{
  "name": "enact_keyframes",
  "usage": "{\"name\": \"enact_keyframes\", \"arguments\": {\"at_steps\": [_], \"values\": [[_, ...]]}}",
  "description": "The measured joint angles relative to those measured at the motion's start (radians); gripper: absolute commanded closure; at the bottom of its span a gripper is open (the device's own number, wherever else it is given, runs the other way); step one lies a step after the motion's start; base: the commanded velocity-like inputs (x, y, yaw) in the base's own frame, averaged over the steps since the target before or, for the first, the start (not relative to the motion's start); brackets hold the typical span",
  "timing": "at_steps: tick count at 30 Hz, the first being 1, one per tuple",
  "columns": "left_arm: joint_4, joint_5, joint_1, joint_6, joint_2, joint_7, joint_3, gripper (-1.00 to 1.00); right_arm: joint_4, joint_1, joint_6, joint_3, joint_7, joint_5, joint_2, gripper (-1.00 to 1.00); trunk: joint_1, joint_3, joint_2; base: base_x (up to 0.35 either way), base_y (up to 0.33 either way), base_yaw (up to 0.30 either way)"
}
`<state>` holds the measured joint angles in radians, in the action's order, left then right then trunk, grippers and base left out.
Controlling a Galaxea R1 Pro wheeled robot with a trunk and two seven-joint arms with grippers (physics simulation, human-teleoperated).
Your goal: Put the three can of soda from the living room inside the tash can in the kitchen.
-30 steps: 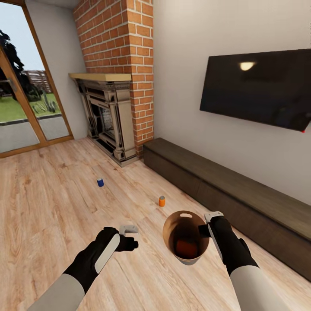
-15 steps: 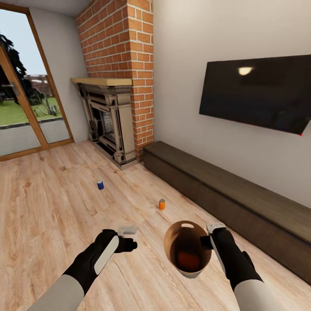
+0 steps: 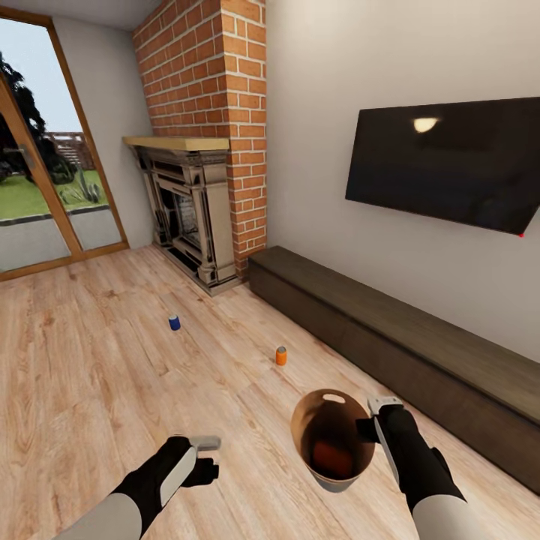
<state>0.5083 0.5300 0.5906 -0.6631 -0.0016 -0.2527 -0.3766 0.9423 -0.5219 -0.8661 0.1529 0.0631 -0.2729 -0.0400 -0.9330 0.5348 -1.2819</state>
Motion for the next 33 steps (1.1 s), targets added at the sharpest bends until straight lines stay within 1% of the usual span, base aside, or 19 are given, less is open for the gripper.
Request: {"name": "enact_keyframes", "arguments": {"at_steps": [3,5,6,9,11,14,17,19,20,22,25,26,27,28,30,31,33], "values": [[-0.009,-0.001,0.0,0.013,0.0,0.0,0.0,-1.0,-0.014,0.003,0.006,0.003,0.0,0.0,0.003,1.0,0.0,0.0,0.0,0.0,0.0,0.0],[-0.012,-0.002,0.0,0.019,0.0,0.0,-0.001,-1.0,-0.064,0.004,0.038,0.01,-0.001,-0.002,0.006,1.0,0.0,0.0,0.0,0.0,0.0,0.0],[-0.014,-0.002,0.0,0.021,-0.001,0.0,-0.001,-1.0,-0.095,0.005,0.072,0.016,-0.005,0.0,0.008,1.0,0.0,0.0,0.0,0.0,0.0,0.0],[-0.015,-0.002,0.0,0.024,-0.001,0.0,-0.001,-1.0,-0.136,0.005,0.123,0.034,-0.01,-0.001,0.01,1.0,0.0,0.0,0.0,0.0,0.0,0.0],[-0.015,-0.002,0.0,0.026,-0.001,0.0,-0.001,-1.0,-0.151,0.005,0.142,0.043,-0.012,-0.002,0.01,1.0,0.0,0.0,0.0,0.0,0.0,0.0],[-0.016,-0.001,0.0,0.028,0.0,0.0,-0.001,-1.0,-0.161,0.005,0.153,0.049,-0.013,-0.001,0.011,1.0,0.0,0.0,0.0,0.0,0.0,0.0],[-0.016,-0.001,0.0,0.05,0.0,0.0,-0.001,-1.0,-0.188,0.006,0.162,0.052,-0.014,-0.001,0.013,1.0,0.0,0.0,0.0,0.0,0.0,0.0],[-0.016,-0.001,0.0,0.062,0.0,0.0,-0.001,-1.0,-0.22,0.005,0.169,0.054,-0.013,0.005,0.02,1.0,0.0,0.0,0.0,0.0,0.0,0.0],[-0.017,-0.001,0.0,0.064,0.0,-0.001,-0.001,-1.0,-0.234,0.006,0.171,0.055,-0.014,-0.001,0.023,1.0,0.0,0.0,0.0,0.0,0.0,0.0],[-0.023,-0.001,0.0,0.071,0.0,0.0,-0.001,-1.0,-0.248,0.005,0.176,0.056,-0.015,-0.005,0.028,1.0,0.0,0.0,0.0,0.0,0.0,0.0],[-0.038,-0.001,0.0,0.082,0.0,0.0,-0.001,-1.0,-0.273,0.005,0.182,0.065,-0.014,0.002,0.032,1.0,0.0,0.0,0.0,0.0,0.0,0.0],[-0.045,-0.001,0.0,0.086,0.0,0.0,-0.001,-1.0,-0.29,0.006,0.192,0.086,-0.013,0.004,0.033,1.0,0.0,0.0,0.0,0.0,0.0,0.0],[-0.05,0.0,0.0,0.089,0.0,-0.001,-0.001,-1.0,-0.307,0.006,0.212,0.116,-0.011,0.002,0.034,1.0,0.0,0.0,0.0,0.0,0.0,0.0],[-0.052,0.0,0.0,0.09,-0.001,0.0,-0.001,-1.0,-0.314,0.006,0.226,0.132,-0.011,-0.003,0.035,1.0,0.0,0.0,0.0,0.0,0.0,0.0],[-0.054,0.0,0.0,0.092,-0.001,-0.001,0.0,-1.0,-0.33,0.006,0.258,0.159,-0.01,-0.004,0.035,1.0,0.0,0.0,0.0,0.0,0.0,0.0],[-0.056,0.0,0.0,0.093,-0.001,-0.001,0.0,-1.0,-0.346,0.01,0.291,0.177,-0.009,0.0,0.036,1.0,0.0,0.0,0.0,0.0,0.0,0.0],[-0.057,0.001,0.0,0.095,-0.002,-0.002,0.0,-1.0,-0.36,0.016,0.323,0.187,-0.009,-0.002,0.037,1.0,0.0,0.0,0.0,0.0,0.0,0.0]]}}
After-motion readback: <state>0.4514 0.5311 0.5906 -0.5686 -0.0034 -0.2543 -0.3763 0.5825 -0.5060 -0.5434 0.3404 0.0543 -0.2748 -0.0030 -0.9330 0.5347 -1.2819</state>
